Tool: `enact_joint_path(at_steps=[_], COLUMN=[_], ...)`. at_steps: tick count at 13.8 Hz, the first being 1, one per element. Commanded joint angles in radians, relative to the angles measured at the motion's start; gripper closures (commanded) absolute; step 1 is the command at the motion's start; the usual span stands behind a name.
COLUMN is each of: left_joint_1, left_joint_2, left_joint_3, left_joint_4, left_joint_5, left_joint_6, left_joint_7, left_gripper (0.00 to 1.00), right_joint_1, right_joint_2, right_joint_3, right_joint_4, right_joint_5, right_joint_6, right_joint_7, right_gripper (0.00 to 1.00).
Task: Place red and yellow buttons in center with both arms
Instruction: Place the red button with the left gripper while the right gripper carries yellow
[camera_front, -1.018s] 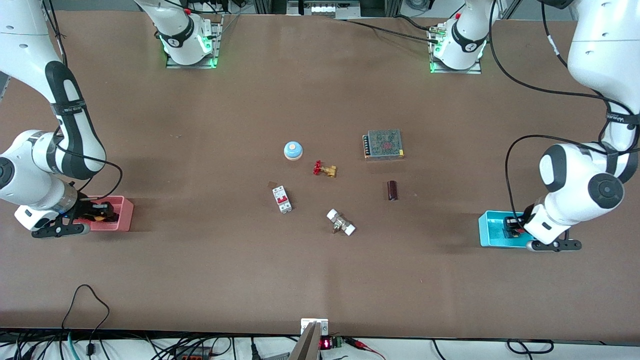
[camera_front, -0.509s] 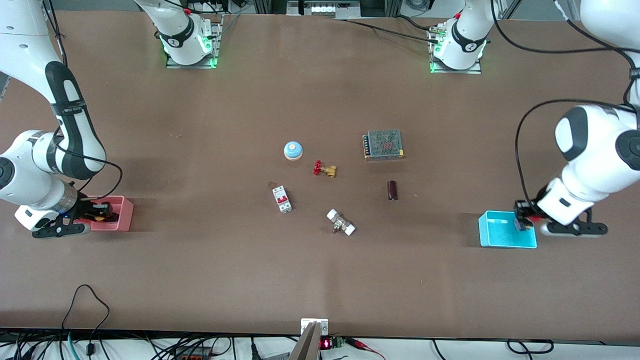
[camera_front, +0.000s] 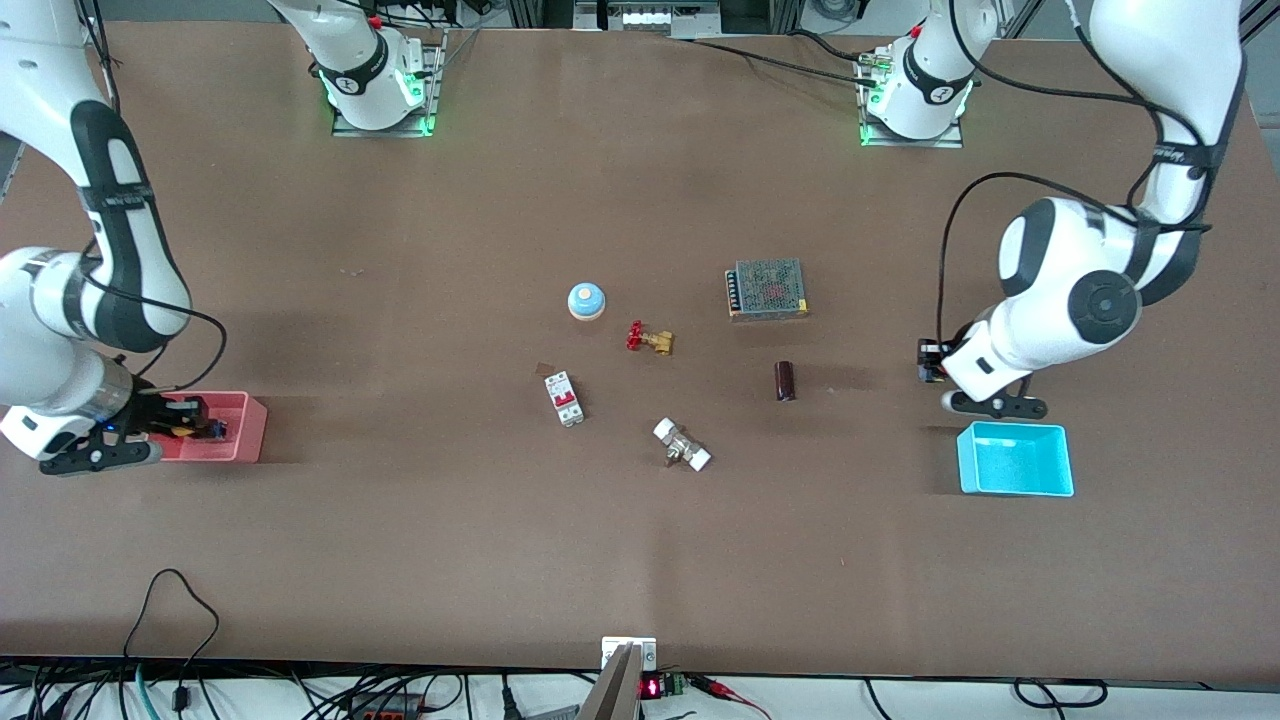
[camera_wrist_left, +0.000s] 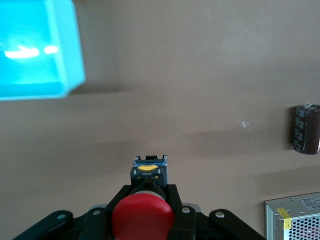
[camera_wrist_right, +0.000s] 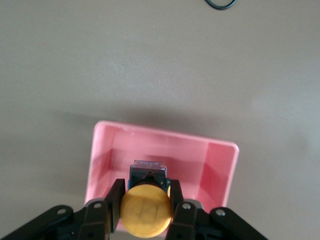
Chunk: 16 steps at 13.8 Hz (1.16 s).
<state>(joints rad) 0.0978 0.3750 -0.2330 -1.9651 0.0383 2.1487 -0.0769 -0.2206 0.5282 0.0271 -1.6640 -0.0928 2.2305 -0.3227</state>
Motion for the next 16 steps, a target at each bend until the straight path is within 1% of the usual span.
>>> enact_joint_path(at_steps=[1,2,5,6,8,9,10,11,12,13,15,16], left_joint_1=[-0.016,-0.021,-0.049,-0.050,-0.050,-0.050,-0.050,-0.050,-0.050,-0.050,-0.050,-0.050], left_joint_2=[0.054,0.074,0.104,0.110,0.124,0.128,0.130,0.131,0.131,0.128,0.113,0.086], left_joint_3=[0.003,0.003,0.003,0.003,0.003,0.003,0.003,0.003,0.003,0.003,0.003,0.003], left_joint_4=[0.006,0.005,-0.011,-0.012,-0.012,-0.012,-0.011,-0.011,-0.011,-0.009,-0.003,-0.001], left_joint_5=[-0.043,-0.052,-0.054,-0.055,-0.066,-0.067,-0.067,-0.067,-0.067,-0.067,-0.067,-0.067], left_joint_6=[0.028,0.031,0.048,0.049,0.049,0.051,0.051,0.051,0.051,0.051,0.046,0.046], left_joint_7=[-0.007,-0.006,-0.004,-0.004,-0.001,0.000,0.002,0.005,0.005,0.005,0.006,0.008], left_gripper=[0.80,0.80,0.81,0.81,0.79,0.73,0.57,0.51,0.28,0.00,0.00,0.00], right_joint_1=[0.003,0.016,0.091,0.124,0.187,0.216,0.239,0.251,0.266,0.279,0.291,0.299], right_joint_2=[-0.127,-0.163,-0.253,-0.269,-0.270,-0.261,-0.248,-0.243,-0.240,-0.232,-0.217,-0.202], right_joint_3=[0.011,0.014,0.013,0.013,0.014,0.014,0.014,0.014,0.014,0.014,0.014,0.014], right_joint_4=[-0.019,-0.019,-0.019,-0.019,-0.028,-0.040,-0.062,-0.097,-0.126,-0.155,-0.197,-0.210], right_joint_5=[0.022,0.025,0.082,0.082,0.085,0.096,0.111,0.111,0.110,0.110,0.108,0.108], right_joint_6=[-0.136,-0.175,-0.291,-0.311,-0.318,-0.301,-0.263,-0.214,-0.180,-0.145,-0.091,-0.066], right_joint_7=[-0.024,-0.019,0.049,0.107,0.218,0.232,0.250,0.278,0.303,0.321,0.330,0.330], right_gripper=[0.68,0.68,0.70,0.70,0.70,0.70,0.70,0.70,0.70,0.70,0.70,0.70])
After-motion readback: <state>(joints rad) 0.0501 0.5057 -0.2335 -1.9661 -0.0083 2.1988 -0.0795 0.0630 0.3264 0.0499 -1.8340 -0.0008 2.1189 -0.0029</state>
